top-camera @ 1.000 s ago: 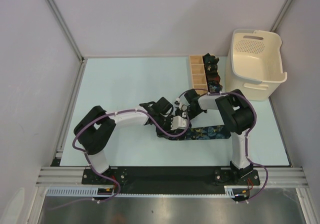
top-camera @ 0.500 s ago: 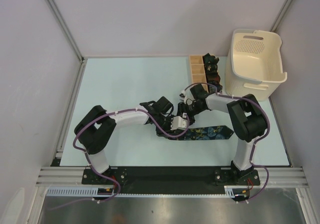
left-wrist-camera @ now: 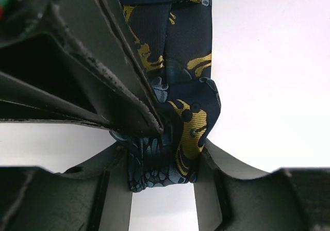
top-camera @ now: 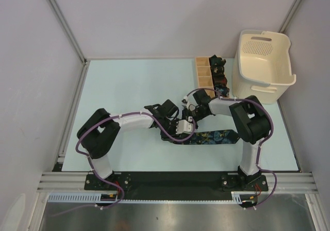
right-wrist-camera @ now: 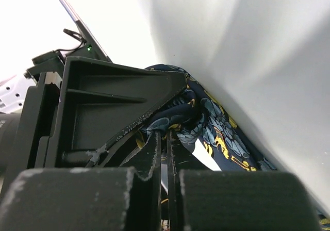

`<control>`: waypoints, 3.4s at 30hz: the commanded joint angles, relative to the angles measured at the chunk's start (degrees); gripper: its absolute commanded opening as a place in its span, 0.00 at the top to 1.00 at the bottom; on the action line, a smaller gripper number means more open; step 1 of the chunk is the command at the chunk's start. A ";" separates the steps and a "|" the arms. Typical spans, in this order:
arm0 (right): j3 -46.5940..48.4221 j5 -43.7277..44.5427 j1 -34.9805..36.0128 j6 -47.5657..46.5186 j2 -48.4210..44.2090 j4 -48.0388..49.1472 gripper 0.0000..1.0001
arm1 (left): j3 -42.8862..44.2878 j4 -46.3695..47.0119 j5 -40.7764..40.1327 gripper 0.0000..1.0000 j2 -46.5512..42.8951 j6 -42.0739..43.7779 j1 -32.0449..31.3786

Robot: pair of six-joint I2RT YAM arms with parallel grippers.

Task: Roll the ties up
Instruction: Roll the tie at the center of the board.

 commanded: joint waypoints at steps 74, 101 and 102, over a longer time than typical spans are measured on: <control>-2.59 17.63 -11.44 -21.10 3.78 -20.38 1.00 | 3.94 18.06 2.81 0.04 1.98 -15.38 -5.40; 0.14 4.82 -10.21 -16.27 0.36 -15.72 0.94 | 4.46 2.07 9.05 0.60 5.32 2.36 -7.60; 0.31 4.37 -10.47 -16.09 -0.17 -15.72 0.92 | 4.38 1.20 9.14 0.61 5.40 2.72 -7.51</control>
